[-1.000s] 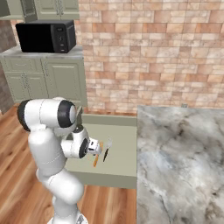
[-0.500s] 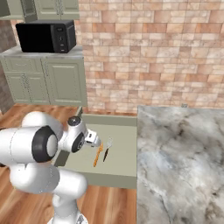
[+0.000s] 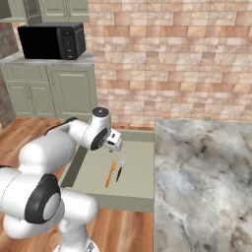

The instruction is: Organize the utensils by type. Pick up the wooden spoons from the counter and place them in the open cabinet. Then pick up the metallic utensils from the counter and place them in the open drawer.

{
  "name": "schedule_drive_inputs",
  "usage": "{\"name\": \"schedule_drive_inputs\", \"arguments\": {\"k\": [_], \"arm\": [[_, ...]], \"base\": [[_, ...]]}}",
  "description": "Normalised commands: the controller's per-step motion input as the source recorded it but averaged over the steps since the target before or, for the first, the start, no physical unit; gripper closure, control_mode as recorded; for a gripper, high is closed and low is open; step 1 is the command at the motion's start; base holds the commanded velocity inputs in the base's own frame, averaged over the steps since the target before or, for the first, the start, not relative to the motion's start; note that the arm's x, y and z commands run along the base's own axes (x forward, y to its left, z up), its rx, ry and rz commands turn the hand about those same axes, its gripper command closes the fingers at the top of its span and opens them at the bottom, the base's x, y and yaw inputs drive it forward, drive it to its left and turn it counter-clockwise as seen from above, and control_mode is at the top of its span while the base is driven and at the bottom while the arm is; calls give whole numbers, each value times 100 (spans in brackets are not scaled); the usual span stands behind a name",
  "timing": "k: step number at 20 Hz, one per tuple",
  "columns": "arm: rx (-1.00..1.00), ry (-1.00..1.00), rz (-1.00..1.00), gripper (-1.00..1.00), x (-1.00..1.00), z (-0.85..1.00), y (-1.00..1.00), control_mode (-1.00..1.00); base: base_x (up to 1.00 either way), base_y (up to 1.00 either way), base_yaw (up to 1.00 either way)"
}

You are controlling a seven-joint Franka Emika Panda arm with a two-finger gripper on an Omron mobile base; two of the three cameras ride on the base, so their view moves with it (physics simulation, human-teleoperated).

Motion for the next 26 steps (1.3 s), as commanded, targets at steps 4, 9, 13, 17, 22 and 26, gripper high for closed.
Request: {"name": "schedule_drive_inputs", "arguments": {"k": [4, 9, 13, 17, 22, 26], "arm": [[0, 4, 0, -100, -2, 100, -2, -100], [0, 1, 0, -100, -14, 100, 0, -100], [-6, 0, 0, -100, -22, 62, 1, -100], [-12, 0, 0, -100, -34, 26, 7, -100], [-8, -4, 0, -100, -40, 30, 4, -100], [-1, -13, 0, -100, -41, 32, 0, -100]], "base": [[0, 0, 0], [0, 0, 0], [0, 0, 0], [0, 0, 0], [0, 0, 0], [0, 0, 0]]}}
